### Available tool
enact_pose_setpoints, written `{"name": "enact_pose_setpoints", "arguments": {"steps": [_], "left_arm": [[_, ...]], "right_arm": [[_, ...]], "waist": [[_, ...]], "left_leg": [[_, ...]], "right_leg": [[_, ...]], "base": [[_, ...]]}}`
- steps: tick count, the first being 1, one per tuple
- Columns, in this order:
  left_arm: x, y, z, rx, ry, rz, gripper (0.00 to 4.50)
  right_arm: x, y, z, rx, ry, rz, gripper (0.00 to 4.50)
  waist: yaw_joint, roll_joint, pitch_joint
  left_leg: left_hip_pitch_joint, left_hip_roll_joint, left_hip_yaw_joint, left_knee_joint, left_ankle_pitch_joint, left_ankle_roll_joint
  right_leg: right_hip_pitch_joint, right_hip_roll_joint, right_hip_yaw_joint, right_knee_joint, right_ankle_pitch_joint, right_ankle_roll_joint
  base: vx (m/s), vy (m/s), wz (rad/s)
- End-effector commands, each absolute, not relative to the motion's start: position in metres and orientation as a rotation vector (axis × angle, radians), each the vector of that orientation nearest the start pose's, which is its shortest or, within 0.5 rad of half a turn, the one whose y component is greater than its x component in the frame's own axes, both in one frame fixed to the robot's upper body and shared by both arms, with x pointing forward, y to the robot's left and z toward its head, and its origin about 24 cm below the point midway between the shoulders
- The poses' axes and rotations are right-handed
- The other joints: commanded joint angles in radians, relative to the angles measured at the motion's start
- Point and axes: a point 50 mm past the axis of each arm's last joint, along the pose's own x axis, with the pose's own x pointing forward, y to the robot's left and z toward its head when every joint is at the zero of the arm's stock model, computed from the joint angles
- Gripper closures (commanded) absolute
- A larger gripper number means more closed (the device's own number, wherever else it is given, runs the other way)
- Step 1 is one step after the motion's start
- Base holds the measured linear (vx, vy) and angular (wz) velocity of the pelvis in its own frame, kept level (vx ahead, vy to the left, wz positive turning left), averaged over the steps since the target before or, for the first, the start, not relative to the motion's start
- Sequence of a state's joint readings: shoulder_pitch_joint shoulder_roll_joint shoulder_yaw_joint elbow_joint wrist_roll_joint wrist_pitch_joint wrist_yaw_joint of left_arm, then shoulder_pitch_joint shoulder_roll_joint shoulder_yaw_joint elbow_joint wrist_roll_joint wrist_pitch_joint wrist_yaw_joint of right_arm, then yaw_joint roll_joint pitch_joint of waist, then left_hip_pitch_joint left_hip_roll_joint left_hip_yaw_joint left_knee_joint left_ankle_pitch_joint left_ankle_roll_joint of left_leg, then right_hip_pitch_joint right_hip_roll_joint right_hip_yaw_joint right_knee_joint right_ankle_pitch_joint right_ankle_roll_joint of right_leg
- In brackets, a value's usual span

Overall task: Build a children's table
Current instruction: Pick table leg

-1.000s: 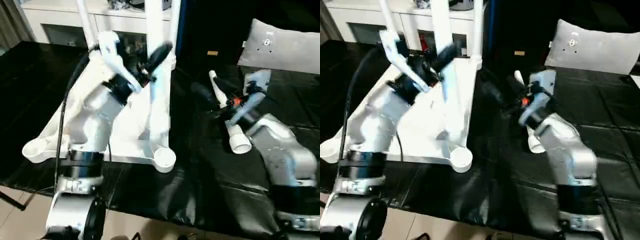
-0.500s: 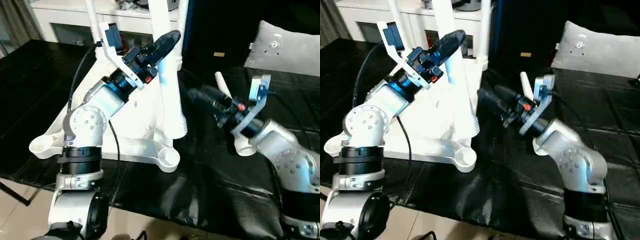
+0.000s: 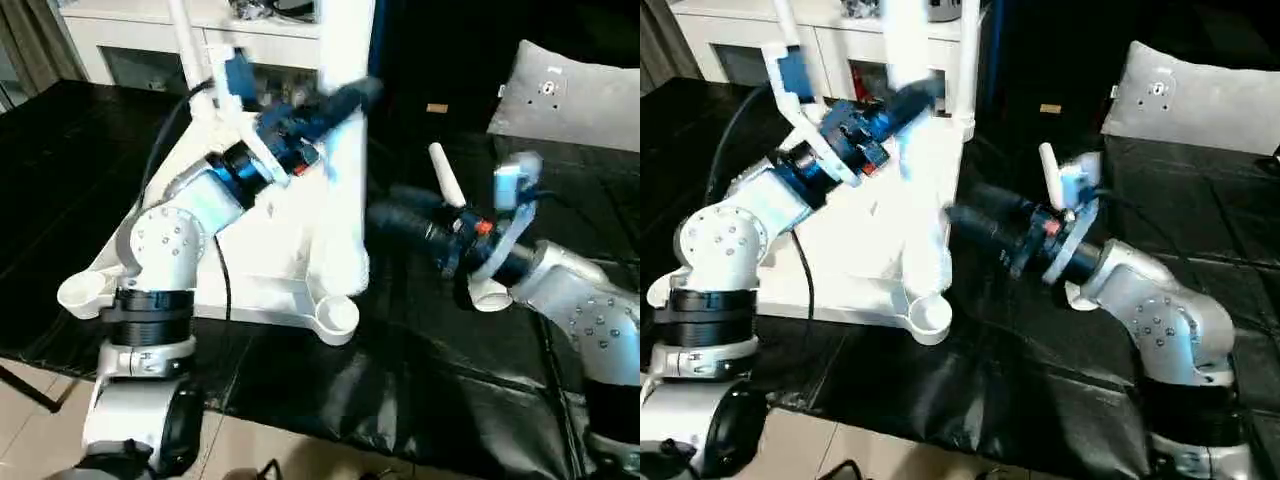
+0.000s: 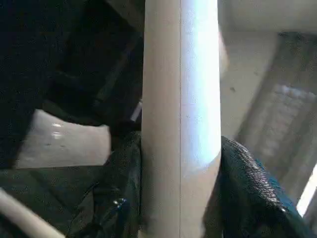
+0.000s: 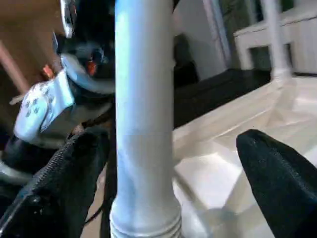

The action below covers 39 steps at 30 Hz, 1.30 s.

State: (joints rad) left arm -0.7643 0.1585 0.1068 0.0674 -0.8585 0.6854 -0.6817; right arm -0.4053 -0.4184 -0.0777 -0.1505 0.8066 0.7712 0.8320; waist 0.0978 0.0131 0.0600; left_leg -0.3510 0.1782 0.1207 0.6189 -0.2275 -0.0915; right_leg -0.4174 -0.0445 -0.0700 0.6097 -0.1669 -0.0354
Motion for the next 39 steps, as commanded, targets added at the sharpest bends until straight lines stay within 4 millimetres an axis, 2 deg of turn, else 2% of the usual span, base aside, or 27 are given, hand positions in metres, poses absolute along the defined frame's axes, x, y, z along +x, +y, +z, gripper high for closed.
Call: {"name": "enact_pose_setpoints", "arguments": {"steps": [1,8,14,16,20,21,24,28,30,33,39], "left_arm": [[0.311,0.076,0.234,-0.476,-0.179,-1.352,2.71],[0.301,0.068,0.235,-0.412,-0.165,-1.505,2.71],[0.296,0.063,0.237,-0.407,-0.189,-1.562,2.71],[0.295,0.063,0.237,-0.409,-0.190,-1.573,2.71],[0.291,0.061,0.236,-0.415,-0.200,-1.618,2.71],[0.291,0.061,0.237,-0.422,-0.203,-1.620,2.71],[0.290,0.061,0.237,-0.427,-0.204,-1.635,2.71],[0.290,0.059,0.238,-0.440,-0.210,-1.648,2.71],[0.290,0.058,0.237,-0.439,-0.209,-1.649,2.71],[0.291,0.057,0.236,-0.441,-0.210,-1.649,2.71],[0.292,0.058,0.235,-0.441,-0.212,-1.637,2.71]], "right_arm": [[0.280,-0.143,0.160,0.281,0.096,1.235,0.04],[0.276,-0.136,0.159,0.225,0.137,1.422,0.04],[0.277,-0.130,0.155,0.212,0.163,1.476,0.19],[0.278,-0.129,0.154,0.213,0.163,1.484,0.48],[0.277,-0.125,0.152,0.221,0.166,1.521,0.64],[0.276,-0.125,0.151,0.222,0.171,1.533,0.92],[0.276,-0.123,0.150,0.221,0.176,1.543,1.21],[0.276,-0.121,0.149,0.231,0.173,1.565,1.51],[0.276,-0.119,0.149,0.235,0.172,1.574,1.51],[0.275,-0.118,0.149,0.245,0.170,1.583,1.88],[0.274,-0.117,0.148,0.255,0.174,1.592,2.28]], "waist": [[0.006,0.005,-0.072],[0.006,0.005,-0.072],[0.005,0.004,-0.074],[0.005,0.004,-0.075],[0.005,0.004,-0.075],[0.005,0.005,-0.075],[0.005,0.008,-0.074],[0.005,0.008,-0.075],[0.004,0.010,-0.076],[0.005,0.011,-0.076],[0.006,0.011,-0.076]], "left_leg": [[-0.016,0.022,0.012,-0.065,-0.022,0.045],[-0.017,0.022,0.012,-0.063,-0.019,0.055],[-0.016,0.024,0.012,-0.062,-0.013,0.054],[-0.018,0.024,0.012,-0.062,-0.013,0.052],[-0.017,0.024,0.012,-0.062,-0.012,0.056],[-0.017,0.024,0.013,-0.061,-0.011,0.056],[-0.016,0.023,0.013,-0.062,-0.018,0.056],[-0.016,0.023,0.012,-0.061,-0.015,0.055],[-0.016,0.024,0.011,-0.061,-0.016,0.058],[-0.016,0.025,0.011,-0.061,-0.016,0.058],[-0.016,0.022,0.012,-0.060,-0.012,0.061]], "right_leg": [[0.080,-0.073,0.044,-0.084,-0.302,-0.107],[0.082,-0.072,0.043,-0.083,-0.296,-0.124],[0.082,-0.073,0.044,-0.080,-0.276,-0.140],[0.084,-0.074,0.044,-0.079,-0.274,-0.142],[0.084,-0.072,0.044,-0.079,-0.269,-0.145],[0.084,-0.073,0.044,-0.079,-0.265,-0.147],[0.083,-0.072,0.043,-0.082,-0.281,-0.142],[0.084,-0.070,0.043,-0.080,-0.270,-0.143],[0.084,-0.070,0.043,-0.079,-0.257,-0.151],[0.085,-0.071,0.043,-0.078,-0.251,-0.156],[0.085,-0.070,0.043,-0.081,-0.268,-0.146]], "base": [[0.000,0.000,0.00],[0.000,0.000,0.00],[0.000,0.000,0.00],[0.000,0.000,0.00],[0.000,0.000,0.00],[0.000,0.000,0.00],[0.000,0.000,0.00],[0.000,0.000,0.00],[0.000,0.000,0.00],[0.000,0.000,0.00],[0.000,0.000,0.00]]}}
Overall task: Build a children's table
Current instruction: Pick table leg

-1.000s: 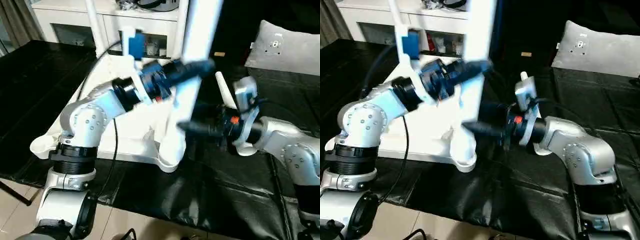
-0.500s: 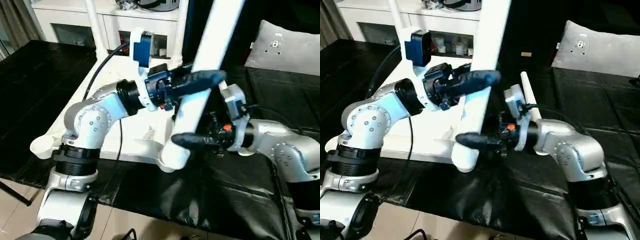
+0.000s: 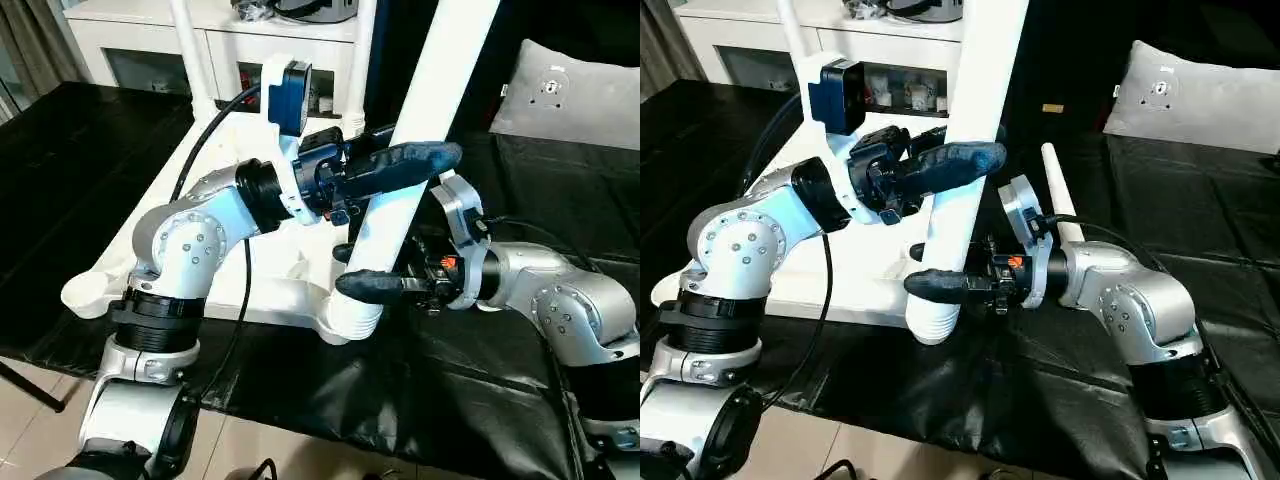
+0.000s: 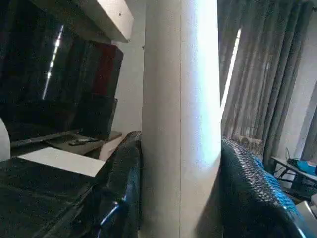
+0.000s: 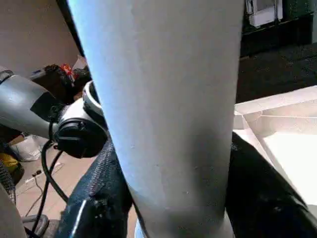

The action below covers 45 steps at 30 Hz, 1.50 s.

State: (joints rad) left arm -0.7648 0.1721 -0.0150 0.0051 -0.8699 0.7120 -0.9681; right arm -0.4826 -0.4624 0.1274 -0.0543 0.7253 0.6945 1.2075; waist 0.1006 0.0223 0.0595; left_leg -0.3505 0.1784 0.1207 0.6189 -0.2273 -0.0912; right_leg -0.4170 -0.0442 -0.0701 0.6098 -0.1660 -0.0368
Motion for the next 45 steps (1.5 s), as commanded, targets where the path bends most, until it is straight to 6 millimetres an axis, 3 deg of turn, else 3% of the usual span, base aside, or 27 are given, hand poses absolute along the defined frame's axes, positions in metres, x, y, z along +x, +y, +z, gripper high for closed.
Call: {"name": "enact_pose_setpoints", "arguments": {"steps": [1,7,9,11,13,14,17,20,22,24,27,28,29,31,32,33,34,35,37,42,45], "left_arm": [[0.292,0.058,0.235,-0.441,-0.213,-1.632,2.71],[0.292,0.061,0.231,-0.426,-0.172,-1.613,2.71],[0.289,0.061,0.226,-0.433,-0.136,-1.625,2.71],[0.288,0.061,0.225,-0.435,-0.140,-1.627,2.15],[0.290,0.061,0.222,-0.437,-0.135,-1.590,2.01],[0.289,0.062,0.221,-0.445,-0.140,-1.591,2.01],[0.288,0.064,0.220,-0.515,-0.165,-1.592,2.01],[0.287,0.066,0.218,-0.557,-0.178,-1.576,2.01],[0.287,0.065,0.215,-0.568,-0.175,-1.568,2.01],[0.286,0.064,0.210,-0.554,-0.151,-1.554,2.01],[0.287,0.067,0.195,-0.452,-0.095,-1.503,2.01],[0.287,0.067,0.195,-0.452,-0.095,-1.503,2.01],[0.286,0.070,0.189,-0.434,-0.079,-1.481,2.01],[0.284,0.076,0.180,-0.431,-0.057,-1.440,2.01],[0.284,0.077,0.179,-0.434,-0.055,-1.434,2.01],[0.284,0.080,0.176,-0.444,-0.052,-1.415,2.01],[0.286,0.085,0.168,-0.472,-0.043,-1.377,2.01],[0.287,0.089,0.161,-0.495,-0.029,-1.350,2.01],[0.289,0.093,0.152,-0.521,-0.012,-1.315,2.01],[0.299,0.104,0.123,-0.566,0.054,-1.148,2.01],[0.298,0.106,0.120,-0.607,0.050,-1.136,2.01]], "right_arm": [[0.274,-0.117,0.147,0.256,0.175,1.591,2.37],[0.274,-0.117,0.144,0.251,0.187,1.575,2.52],[0.274,-0.117,0.142,0.258,0.204,1.560,2.53],[0.274,-0.117,0.142,0.264,0.208,1.557,2.55],[0.273,-0.118,0.142,0.269,0.205,1.549,2.56],[0.274,-0.118,0.142,0.275,0.194,1.536,2.56],[0.274,-0.116,0.143,0.306,0.150,1.495,2.56],[0.274,-0.113,0.143,0.340,0.141,1.464,2.57],[0.271,-0.110,0.141,0.344,0.146,1.468,2.57],[0.268,-0.108,0.138,0.339,0.160,1.477,2.57],[0.268,-0.107,0.131,0.287,0.186,1.459,2.59],[0.268,-0.107,0.131,0.287,0.186,1.459,2.59],[0.266,-0.108,0.129,0.263,0.197,1.450,2.59],[0.263,-0.111,0.125,0.249,0.213,1.446,2.59],[0.262,-0.111,0.124,0.248,0.216,1.445,2.59],[0.261,-0.113,0.122,0.246,0.227,1.442,2.59],[0.259,-0.116,0.117,0.250,0.254,1.427,2.59],[0.259,-0.118,0.113,0.256,0.271,1.415,2.59],[0.258,-0.121,0.107,0.262,0.292,1.398,2.59],[0.266,-0.130,0.087,0.255,0.364,1.265,2.61],[0.267,-0.131,0.086,0.240,0.369,1.252,2.62]], "waist": [[0.003,0.002,-0.076],[0.003,0.006,-0.077],[0.004,0.015,-0.077],[0.003,0.012,-0.076],[0.005,0.014,-0.076],[0.005,0.019,-0.077],[0.004,0.013,-0.078],[0.004,0.020,-0.077],[0.005,0.020,-0.077],[0.005,0.026,-0.076],[0.004,0.028,-0.076],[0.003,0.026,-0.076],[0.002,0.015,-0.076],[0.005,0.017,-0.076],[0.002,0.010,-0.074],[0.003,0.016,-0.074],[0.000,0.005,-0.074],[0.002,0.010,-0.073],[-0.001,0.003,-0.070],[-0.003,0.004,-0.069],[-0.005,0.005,-0.072]], "left_leg": [[-0.017,0.022,0.012,-0.060,-0.012,0.059],[-0.017,0.023,0.011,-0.060,-0.005,0.060],[-0.017,0.021,0.010,-0.059,-0.011,0.057],[-0.018,0.019,0.011,-0.059,-0.011,0.061],[-0.018,0.019,0.012,-0.058,-0.008,0.062],[-0.019,0.020,0.012,-0.057,-0.008,0.063],[-0.022,0.017,0.013,-0.057,0.000,0.067],[-0.020,0.019,0.013,-0.058,-0.007,0.063],[-0.018,0.020,0.012,-0.060,-0.017,0.062],[-0.018,0.023,0.010,-0.062,-0.020,0.060],[-0.019,0.022,0.009,-0.064,-0.027,0.056],[-0.018,0.022,0.010,-0.063,-0.027,0.054],[-0.019,0.019,0.013,-0.063,-0.025,0.056],[-0.020,0.022,0.010,-0.063,-0.015,0.054],[-0.022,0.022,0.013,-0.063,-0.017,0.056],[-0.020,0.022,0.012,-0.064,-0.023,0.056],[-0.021,0.020,0.015,-0.063,-0.028,0.059],[-0.020,0.019,0.013,-0.064,-0.030,0.060],[-0.020,0.017,0.016,-0.065,-0.038,0.063],[-0.017,0.012,0.017,-0.065,-0.059,0.059],[-0.020,0.018,0.013,-0.067,-0.046,0.061]], "right_leg": [[0.085,-0.071,0.043,-0.080,-0.269,-0.145],[0.085,-0.070,0.043,-0.078,-0.256,-0.147],[0.085,-0.069,0.042,-0.077,-0.253,-0.151],[0.086,-0.068,0.042,-0.080,-0.265,-0.146],[0.085,-0.069,0.042,-0.081,-0.281,-0.139],[0.084,-0.069,0.042,-0.084,-0.285,-0.136],[0.085,-0.068,0.041,-0.083,-0.287,-0.130],[0.081,-0.068,0.040,-0.087,-0.321,-0.118],[0.080,-0.068,0.039,-0.089,-0.339,-0.110],[0.079,-0.069,0.041,-0.088,-0.334,-0.105],[0.078,-0.069,0.040,-0.090,-0.343,-0.090],[0.079,-0.069,0.041,-0.091,-0.344,-0.086],[0.080,-0.069,0.042,-0.093,-0.349,-0.081],[0.080,-0.071,0.042,-0.087,-0.345,-0.080],[0.079,-0.069,0.043,-0.090,-0.346,-0.078],[0.077,-0.070,0.042,-0.090,-0.358,-0.078],[0.078,-0.069,0.042,-0.094,-0.373,-0.072],[0.076,-0.070,0.041,-0.093,-0.385,-0.071],[0.073,-0.070,0.041,-0.101,-0.430,-0.048],[0.069,-0.069,0.037,-0.111,-0.488,-0.014],[0.071,-0.071,0.038,-0.105,-0.447,-0.027]], "base": [[0.000,0.000,0.00],[0.000,0.000,0.00],[0.000,0.000,0.00],[0.000,0.000,0.00],[0.000,0.000,0.00],[0.000,0.000,0.00],[0.000,0.000,0.00],[0.000,0.000,0.00],[0.000,0.000,0.00],[0.000,0.000,0.00],[0.000,0.000,0.00],[0.000,0.000,0.00],[0.000,0.000,0.00],[0.000,0.000,0.00],[0.000,0.000,0.00],[0.000,0.000,0.00],[0.000,0.000,0.00],[0.000,0.000,0.00],[0.000,0.000,0.00],[0.000,0.000,0.00],[0.000,0.000,0.00]]}}
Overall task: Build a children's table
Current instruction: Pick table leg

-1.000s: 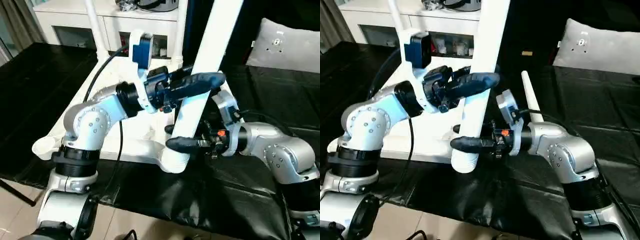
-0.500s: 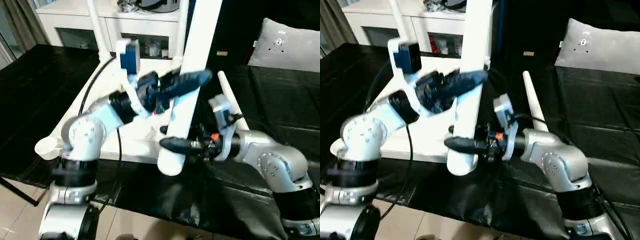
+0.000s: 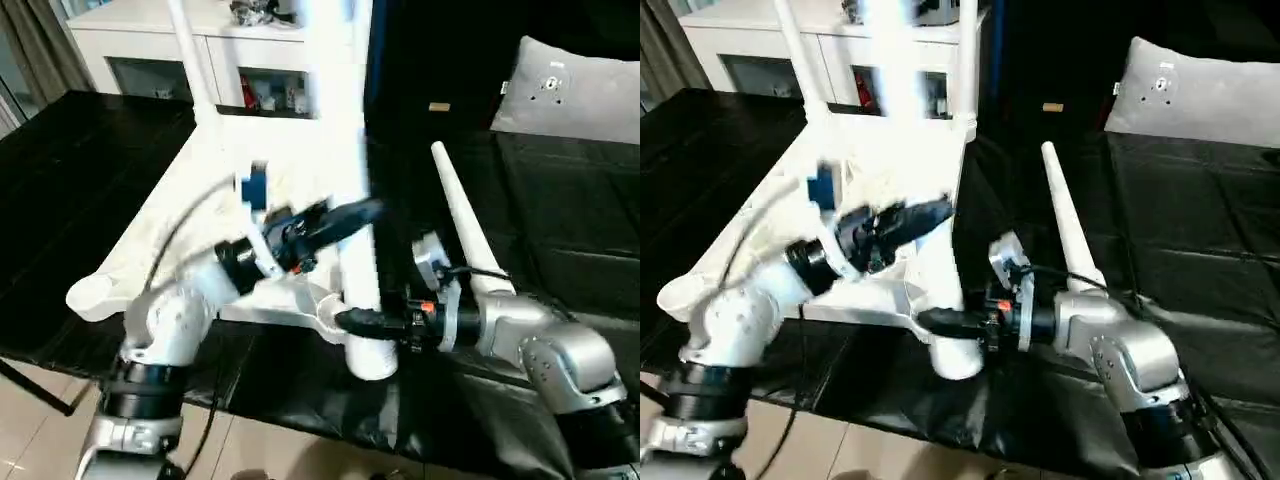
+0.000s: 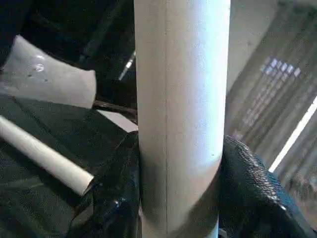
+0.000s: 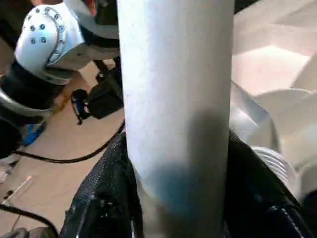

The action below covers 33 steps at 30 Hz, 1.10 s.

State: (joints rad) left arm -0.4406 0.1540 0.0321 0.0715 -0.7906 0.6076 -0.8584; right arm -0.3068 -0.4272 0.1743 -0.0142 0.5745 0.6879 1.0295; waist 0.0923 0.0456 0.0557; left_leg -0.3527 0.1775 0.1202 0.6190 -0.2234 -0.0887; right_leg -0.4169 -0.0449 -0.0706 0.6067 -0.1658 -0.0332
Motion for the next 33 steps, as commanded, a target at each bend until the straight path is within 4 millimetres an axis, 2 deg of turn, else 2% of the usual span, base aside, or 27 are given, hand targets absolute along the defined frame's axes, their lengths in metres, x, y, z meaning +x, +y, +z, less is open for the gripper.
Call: {"name": "enact_pose_setpoints", "arguments": {"steps": [1,3,6,11,13,15,16,18,19,22,27,32,33], "left_arm": [[0.297,0.105,0.121,-0.608,0.042,-1.142,2.01],[0.296,0.103,0.123,-0.604,0.026,-1.152,2.01],[0.295,0.098,0.128,-0.580,-0.021,-1.181,2.01],[0.301,0.091,0.133,-0.526,-0.096,-1.123,2.01],[0.303,0.084,0.141,-0.484,-0.173,-1.086,2.01],[0.307,0.078,0.150,-0.483,-0.262,-1.026,2.01],[0.307,0.074,0.155,-0.511,-0.301,-1.017,2.01],[0.305,0.070,0.158,-0.541,-0.312,-1.033,2.01],[0.304,0.068,0.159,-0.545,-0.315,-1.035,2.01],[0.298,0.059,0.155,-0.565,-0.309,-1.075,2.01],[0.296,0.055,0.156,-0.560,-0.338,-1.075,2.01],[0.300,0.057,0.155,-0.513,-0.360,-1.026,2.01],[0.301,0.059,0.155,-0.426,-0.380,-0.997,2.01]], "right_arm": [[0.267,-0.130,0.088,0.245,0.357,1.255,2.62],[0.268,-0.129,0.092,0.255,0.337,1.259,2.62],[0.271,-0.126,0.095,0.251,0.296,1.247,2.62],[0.272,-0.121,0.097,0.256,0.254,1.234,2.62],[0.270,-0.116,0.100,0.259,0.237,1.252,2.62],[0.271,-0.112,0.103,0.262,0.216,1.251,2.62],[0.272,-0.110,0.105,0.267,0.202,1.248,2.62],[0.273,-0.108,0.106,0.271,0.192,1.249,2.62],[0.273,-0.107,0.106,0.273,0.189,1.251,2.62],[0.273,-0.104,0.106,0.271,0.180,1.252,2.62],[0.273,-0.102,0.107,0.276,0.172,1.248,2.62],[0.273,-0.099,0.106,0.263,0.166,1.241,2.62],[0.274,-0.099,0.107,0.262,0.157,1.228,2.62]], "waist": [[0.003,-0.020,-0.068],[0.002,-0.019,-0.068],[0.003,-0.019,-0.068],[0.001,-0.021,-0.066],[0.000,-0.022,-0.066],[0.001,-0.023,-0.067],[0.000,-0.023,-0.066],[0.001,-0.024,-0.068],[-0.001,-0.025,-0.067],[-0.003,-0.026,-0.068],[-0.002,-0.024,-0.067],[-0.002,-0.025,-0.066],[-0.003,-0.024,-0.067]], "left_leg": [[-0.018,0.019,0.014,-0.067,-0.049,0.062],[-0.019,0.021,0.013,-0.067,-0.043,0.069],[-0.020,0.022,0.014,-0.067,-0.046,0.070],[-0.020,0.022,0.015,-0.068,-0.050,0.070],[-0.019,0.023,0.014,-0.069,-0.053,0.070],[-0.018,0.022,0.015,-0.068,-0.053,0.069],[-0.022,0.023,0.015,-0.069,-0.054,0.071],[-0.022,0.021,0.015,-0.068,-0.049,0.074],[-0.025,0.021,0.013,-0.069,-0.048,0.073],[-0.024,0.020,0.015,-0.067,-0.046,0.078],[-0.022,0.024,0.014,-0.069,-0.049,0.079],[-0.023,0.025,0.013,-0.070,-0.054,0.076],[-0.024,0.025,0.012,-0.070,-0.054,0.075]], "right_leg": [[0.071,-0.070,0.039,-0.102,-0.439,-0.035],[0.071,-0.071,0.040,-0.097,-0.410,-0.053],[0.071,-0.075,0.042,-0.097,-0.417,-0.059],[0.072,-0.074,0.041,-0.100,-0.424,-0.051],[0.072,-0.074,0.041,-0.102,-0.433,-0.044],[0.072,-0.074,0.042,-0.101,-0.429,-0.045],[0.073,-0.075,0.041,-0.103,-0.428,-0.045],[0.073,-0.076,0.042,-0.101,-0.421,-0.049],[0.075,-0.077,0.041,-0.097,-0.416,-0.050],[0.074,-0.077,0.041,-0.100,-0.420,-0.048],[0.071,-0.077,0.041,-0.098,-0.407,-0.057],[0.072,-0.079,0.042,-0.099,-0.411,-0.050],[0.072,-0.078,0.042,-0.098,-0.407,-0.050]], "base": [[0.000,0.000,0.00],[0.000,0.000,0.00],[0.000,0.000,0.00],[0.000,0.000,0.00],[0.000,0.000,0.00],[0.000,0.000,0.00],[0.000,0.000,0.00],[0.000,0.000,0.00],[0.000,0.000,0.00],[0.000,0.000,0.00],[0.000,0.000,0.00],[0.000,0.000,0.00],[0.000,0.000,0.00]]}}
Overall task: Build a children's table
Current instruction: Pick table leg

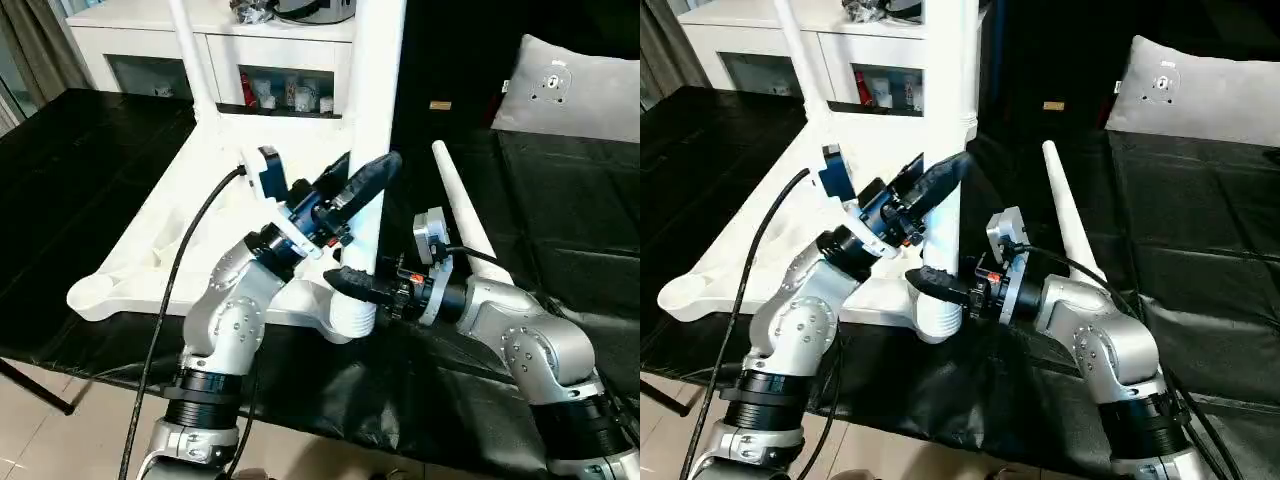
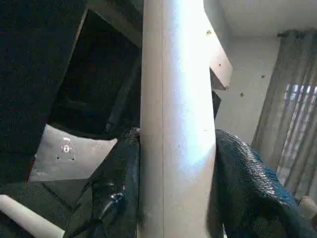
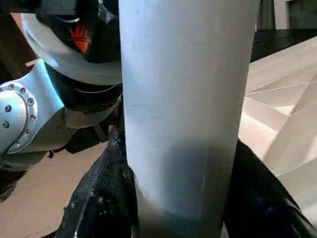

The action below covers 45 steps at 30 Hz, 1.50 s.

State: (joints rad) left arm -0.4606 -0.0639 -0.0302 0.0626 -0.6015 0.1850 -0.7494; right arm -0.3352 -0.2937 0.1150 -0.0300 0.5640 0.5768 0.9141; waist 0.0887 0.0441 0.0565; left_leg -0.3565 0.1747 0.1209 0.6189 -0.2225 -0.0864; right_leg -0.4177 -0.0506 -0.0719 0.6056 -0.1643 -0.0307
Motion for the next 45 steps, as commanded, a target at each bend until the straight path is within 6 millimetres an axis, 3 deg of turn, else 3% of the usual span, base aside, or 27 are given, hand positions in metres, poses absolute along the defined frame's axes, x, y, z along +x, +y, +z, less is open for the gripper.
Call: {"name": "enact_pose_setpoints", "arguments": {"steps": [1,4,6,9,17,20,28,31,32,33,36,39,42,45], "left_arm": [[0.302,0.059,0.154,-0.371,-0.390,-0.989,2.01],[0.302,0.060,0.152,-0.231,-0.413,-0.983,1.93],[0.304,0.063,0.153,-0.220,-0.425,-0.961,1.58],[0.306,0.069,0.150,-0.156,-0.435,-0.931,1.41],[0.306,0.073,0.147,-0.187,-0.431,-0.932,0.70],[0.300,0.073,0.147,-0.235,-0.419,-0.980,0.52],[0.290,0.073,0.150,-0.562,-0.348,-1.070,0.10],[0.297,0.079,0.156,-0.633,-0.385,-0.990,0.08],[0.305,0.089,0.162,-0.664,-0.422,-0.893,0.08],[0.324,0.109,0.171,-0.651,-0.437,-0.706,0.08],[0.332,0.117,0.175,-0.581,-0.407,-0.649,0.08],[0.345,0.119,0.173,-0.450,-0.293,-0.569,0.08],[0.348,0.114,0.175,-0.386,-0.254,-0.575,0.08],[0.338,0.089,0.177,-0.233,-0.220,-0.745,0.08]], "right_arm": [[0.275,-0.099,0.107,0.261,0.152,1.218,2.62],[0.277,-0.099,0.108,0.263,0.139,1.200,2.62],[0.277,-0.099,0.107,0.261,0.139,1.197,2.62],[0.277,-0.100,0.106,0.257,0.141,1.193,2.62],[0.278,-0.103,0.106,0.258,0.133,1.172,2.62],[0.283,-0.105,0.111,0.293,0.085,1.118,2.62],[0.294,-0.112,0.123,0.369,-0.012,1.016,2.62],[0.299,-0.114,0.125,0.361,-0.022,0.965,2.62],[0.301,-0.115,0.126,0.344,-0.031,0.934,2.62],[0.304,-0.115,0.127,0.308,-0.037,0.907,2.62],[0.304,-0.113,0.127,0.282,-0.032,0.892,2.62],[0.301,-0.107,0.123,0.247,-0.001,0.923,2.62],[0.299,-0.103,0.124,0.237,-0.020,0.945,2.62],[0.297,-0.100,0.123,0.189,-0.025,0.965,2.62]], "waist": [[0.000,-0.023,-0.067],[-0.003,-0.020,-0.068],[-0.001,-0.019,-0.068],[-0.001,-0.018,-0.070],[-0.001,-0.016,-0.070],[-0.002,-0.016,-0.070],[-0.003,-0.012,-0.068],[-0.004,-0.014,-0.066],[-0.005,-0.012,-0.067],[-0.008,-0.020,-0.069],[-0.007,-0.022,-0.066],[-0.009,-0.015,-0.069],[-0.006,-0.013,-0.074],[0.003,-0.014,-0.076]], "left_leg": [[-0.020,0.028,0.011,-0.071,-0.057,0.074],[-0.019,0.027,0.009,-0.072,-0.058,0.069],[-0.017,0.028,0.012,-0.071,-0.062,0.060],[-0.018,0.030,0.009,-0.072,-0.056,0.063],[-0.019,0.032,0.010,-0.071,-0.060,0.061],[-0.020,0.032,0.010,-0.072,-0.060,0.059],[-0.015,0.033,0.014,-0.072,-0.080,0.051],[-0.016,0.030,0.015,-0.073,-0.085,0.054],[-0.017,0.029,0.015,-0.072,-0.084,0.048],[-0.018,0.023,0.018,-0.068,-0.079,0.044],[-0.016,0.021,0.014,-0.072,-0.077,0.044],[-0.016,0.020,0.014,-0.069,-0.056,0.046],[-0.016,0.025,0.010,-0.069,-0.030,0.051],[-0.014,0.035,0.009,-0.070,-0.019,0.058]], "right_leg": [[0.072,-0.072,0.044,-0.099,-0.414,-0.042],[0.073,-0.073,0.044,-0.099,-0.416,-0.019],[0.071,-0.073,0.044,-0.099,-0.416,-0.032],[0.072,-0.074,0.044,-0.093,-0.370,-0.052],[0.073,-0.078,0.046,-0.087,-0.337,-0.090],[0.073,-0.080,0.048,-0.085,-0.338,-0.096],[0.068,-0.076,0.047,-0.085,-0.341,-0.127],[0.072,-0.075,0.045,-0.090,-0.367,-0.104],[0.072,-0.074,0.044,-0.089,-0.370,-0.101],[0.074,-0.069,0.042,-0.093,-0.371,-0.089],[0.074,-0.069,0.038,-0.095,-0.412,-0.039],[0.070,-0.068,0.040,-0.092,-0.403,-0.025],[0.070,-0.070,0.040,-0.084,-0.340,-0.045],[0.067,-0.076,0.045,-0.073,-0.278,-0.087]], "base": [[0.000,0.000,0.00],[0.000,0.000,0.00],[0.000,0.000,0.00],[0.000,0.000,0.00],[0.000,0.000,0.00],[0.000,0.000,0.00],[0.000,0.000,0.00],[0.000,0.000,0.00],[0.000,0.000,0.00],[0.000,0.000,0.00],[0.000,0.000,0.00],[0.000,0.000,0.00],[0.000,0.000,0.00],[0.000,0.000,0.00]]}}
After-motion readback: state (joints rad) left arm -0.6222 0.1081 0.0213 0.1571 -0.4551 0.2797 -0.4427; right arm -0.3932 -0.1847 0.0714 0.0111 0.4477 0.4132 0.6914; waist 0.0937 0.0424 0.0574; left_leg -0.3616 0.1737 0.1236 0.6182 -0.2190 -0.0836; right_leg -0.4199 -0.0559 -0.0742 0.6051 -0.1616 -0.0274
